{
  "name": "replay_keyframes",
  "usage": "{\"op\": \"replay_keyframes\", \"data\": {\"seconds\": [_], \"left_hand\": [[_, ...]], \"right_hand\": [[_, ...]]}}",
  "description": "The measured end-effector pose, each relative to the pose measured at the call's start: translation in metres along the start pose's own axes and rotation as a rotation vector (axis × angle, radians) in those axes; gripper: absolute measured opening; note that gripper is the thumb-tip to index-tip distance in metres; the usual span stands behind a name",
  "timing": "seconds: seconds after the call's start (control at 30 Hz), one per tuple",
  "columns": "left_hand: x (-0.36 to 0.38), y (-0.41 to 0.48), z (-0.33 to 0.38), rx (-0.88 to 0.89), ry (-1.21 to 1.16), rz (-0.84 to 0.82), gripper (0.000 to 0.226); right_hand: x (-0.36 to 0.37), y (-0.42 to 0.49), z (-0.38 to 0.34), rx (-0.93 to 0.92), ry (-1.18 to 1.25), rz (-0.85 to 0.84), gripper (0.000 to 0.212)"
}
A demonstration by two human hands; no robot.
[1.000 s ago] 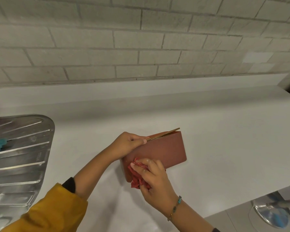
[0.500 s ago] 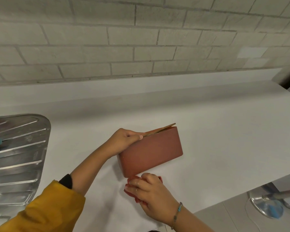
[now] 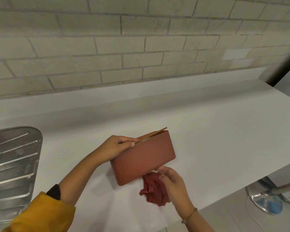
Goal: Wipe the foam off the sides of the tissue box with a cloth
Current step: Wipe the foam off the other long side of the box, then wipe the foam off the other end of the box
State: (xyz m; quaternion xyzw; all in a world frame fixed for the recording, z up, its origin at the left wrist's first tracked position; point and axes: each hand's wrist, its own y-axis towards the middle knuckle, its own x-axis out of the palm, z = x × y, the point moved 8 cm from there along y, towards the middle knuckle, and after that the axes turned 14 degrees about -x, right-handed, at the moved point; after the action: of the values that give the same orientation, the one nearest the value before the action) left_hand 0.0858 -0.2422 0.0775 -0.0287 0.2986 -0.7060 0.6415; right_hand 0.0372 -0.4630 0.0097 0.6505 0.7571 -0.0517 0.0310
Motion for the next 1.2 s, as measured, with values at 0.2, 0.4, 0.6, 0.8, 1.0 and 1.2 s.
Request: {"op": "replay_keyframes", "data": {"seconds": [0.2, 0.4, 0.6, 0.8, 1.0, 1.2], "left_hand": [[0.017, 0.005, 0.019, -0.040, 0.229, -0.098, 0.023], [0.033, 0.011, 0.035, 0.023, 0.382, -0.033, 0.032], [0.017, -0.003, 0.049, 0.104, 0.184, -0.032, 0.022], [0.006, -0.019, 0.058, 0.173, -0.002, 0.016, 0.030], [0.006, -0.027, 0.058, 0.191, -0.127, -0.026, 0.034], [-0.009, -0.022, 0.041, 0.162, -0.181, 0.057, 0.039]], "right_hand": [[-0.008, 0.004, 0.018, 0.400, 0.729, 0.163, 0.042], [-0.008, 0.008, 0.014, 0.451, 0.787, 0.125, 0.047], [-0.012, 0.013, -0.003, 0.349, 0.850, 0.082, 0.041], [-0.009, 0.013, -0.027, 0.188, 0.726, -0.031, 0.038], [0.001, 0.008, -0.035, 0.093, 0.434, -0.069, 0.040], [0.018, 0.005, -0.039, 0.086, 0.420, -0.185, 0.028]]}}
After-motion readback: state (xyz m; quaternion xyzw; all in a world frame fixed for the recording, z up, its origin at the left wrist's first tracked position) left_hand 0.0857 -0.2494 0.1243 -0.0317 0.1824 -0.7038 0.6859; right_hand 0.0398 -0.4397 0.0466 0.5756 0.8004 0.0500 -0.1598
